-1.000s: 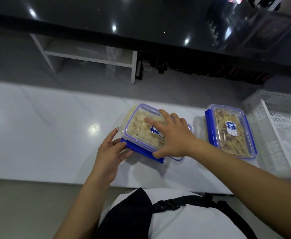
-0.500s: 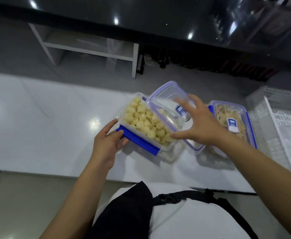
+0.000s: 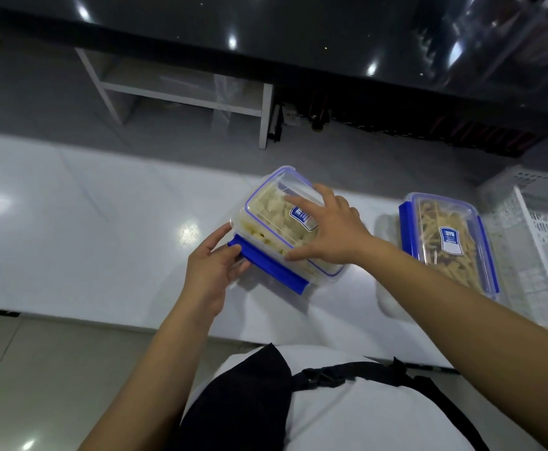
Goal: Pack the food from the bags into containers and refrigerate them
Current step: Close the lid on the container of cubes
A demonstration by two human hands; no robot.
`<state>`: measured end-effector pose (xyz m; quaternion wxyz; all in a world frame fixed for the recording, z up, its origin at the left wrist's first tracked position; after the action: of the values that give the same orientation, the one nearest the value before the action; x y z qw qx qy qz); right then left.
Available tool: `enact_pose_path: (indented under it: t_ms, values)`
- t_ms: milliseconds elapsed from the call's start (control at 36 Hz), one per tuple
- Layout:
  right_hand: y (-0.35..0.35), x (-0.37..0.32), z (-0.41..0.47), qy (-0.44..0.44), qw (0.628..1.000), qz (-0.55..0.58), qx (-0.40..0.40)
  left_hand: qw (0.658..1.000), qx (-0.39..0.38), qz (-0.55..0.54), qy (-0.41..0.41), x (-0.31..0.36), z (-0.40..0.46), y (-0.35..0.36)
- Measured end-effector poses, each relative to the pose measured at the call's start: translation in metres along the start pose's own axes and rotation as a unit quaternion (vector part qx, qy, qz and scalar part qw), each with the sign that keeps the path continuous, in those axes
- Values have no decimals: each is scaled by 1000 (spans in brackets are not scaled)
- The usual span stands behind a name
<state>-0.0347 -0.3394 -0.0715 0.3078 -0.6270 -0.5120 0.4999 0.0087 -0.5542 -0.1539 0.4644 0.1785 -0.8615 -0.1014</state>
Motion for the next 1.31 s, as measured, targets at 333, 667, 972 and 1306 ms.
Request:
enact_pose_path:
  t_ms: [333, 667, 972, 1306]
  values:
    - [12, -20, -9, -14, 998, -61, 30, 1000, 3, 10, 8, 11, -1, 1]
    - [16, -12, 7, -5, 998, -57, -2, 999, 29, -29, 15, 1, -10, 21]
    - [10, -10, 8, 29, 998, -30, -50, 998, 29, -48, 8, -3, -15, 24]
    - [10, -13, -37, -29, 992, -85, -89, 994, -22, 108, 25, 32, -7, 4]
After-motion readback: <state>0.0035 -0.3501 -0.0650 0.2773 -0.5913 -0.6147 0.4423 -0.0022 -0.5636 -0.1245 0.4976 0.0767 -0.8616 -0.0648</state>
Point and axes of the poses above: each hand's wrist, its own z-axis towards the middle knuckle, its own y-axis out of the palm, x = y × z, the point moved 9 cm from there along z, towards the middle knuckle
